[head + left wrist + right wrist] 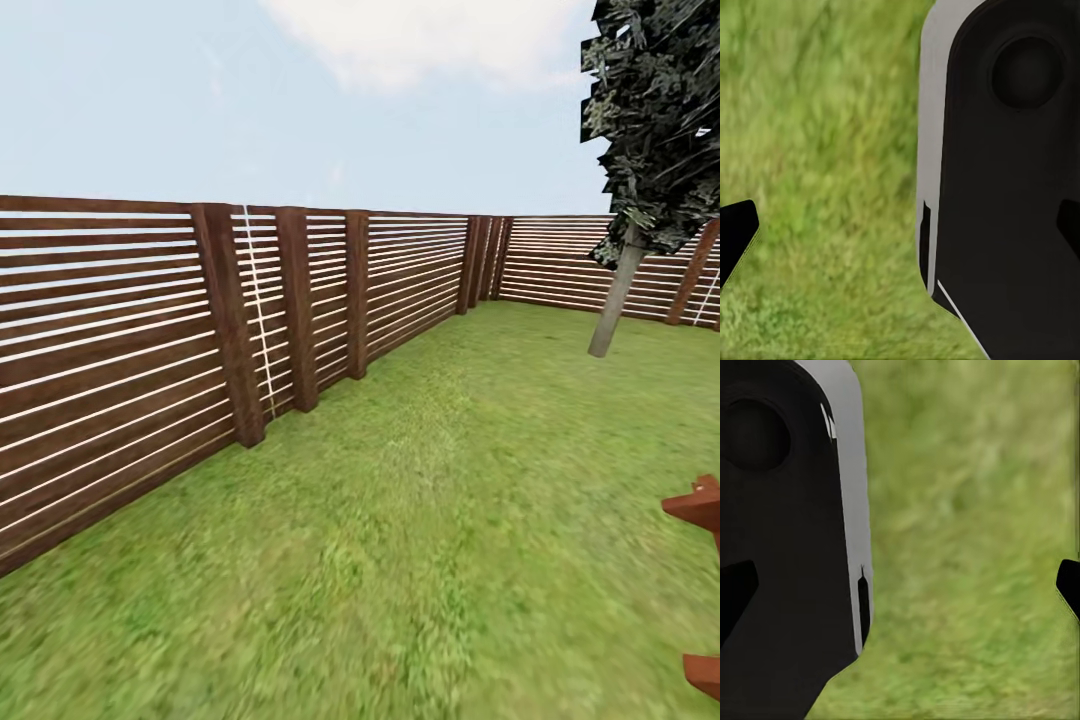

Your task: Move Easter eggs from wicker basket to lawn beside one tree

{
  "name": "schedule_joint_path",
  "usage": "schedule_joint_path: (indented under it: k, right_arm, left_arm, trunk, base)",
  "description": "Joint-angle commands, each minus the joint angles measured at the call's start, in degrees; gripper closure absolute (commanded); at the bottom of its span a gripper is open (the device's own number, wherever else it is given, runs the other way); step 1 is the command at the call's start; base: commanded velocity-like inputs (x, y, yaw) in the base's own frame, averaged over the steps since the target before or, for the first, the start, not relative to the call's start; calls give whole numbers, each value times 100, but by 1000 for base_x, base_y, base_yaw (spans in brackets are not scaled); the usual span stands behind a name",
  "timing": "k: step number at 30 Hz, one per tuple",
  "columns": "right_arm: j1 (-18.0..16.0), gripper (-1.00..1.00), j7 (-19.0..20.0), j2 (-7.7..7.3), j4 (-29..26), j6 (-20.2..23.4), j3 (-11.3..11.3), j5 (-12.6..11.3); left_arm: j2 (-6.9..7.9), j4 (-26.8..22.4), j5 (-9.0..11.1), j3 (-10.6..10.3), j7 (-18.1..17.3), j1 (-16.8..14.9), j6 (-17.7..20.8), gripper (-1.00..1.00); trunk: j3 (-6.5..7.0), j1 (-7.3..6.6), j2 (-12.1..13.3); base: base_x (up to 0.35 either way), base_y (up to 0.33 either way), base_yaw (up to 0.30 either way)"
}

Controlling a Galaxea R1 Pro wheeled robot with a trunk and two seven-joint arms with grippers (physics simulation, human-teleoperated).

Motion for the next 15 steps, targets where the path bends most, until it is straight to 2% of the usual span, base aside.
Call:
schedule_joint_path:
  k: [1, 15]
  right_arm:
    - [-8, -100, -12, -3, 13, -5, 5, -7]
    - [-8, -100, -13, -8, 7, -5, 4, -7]
  left_arm:
    - [1, -13, 2, 4, -7, 3, 9, -100]
    - [1, -13, 0, 4, -7, 3, 9, -100]
  trunk:
    - [-5, 3, -2]
    - [-5, 3, -2]
  base:
    - [334, 0, 0]
    - [334, 0, 0]
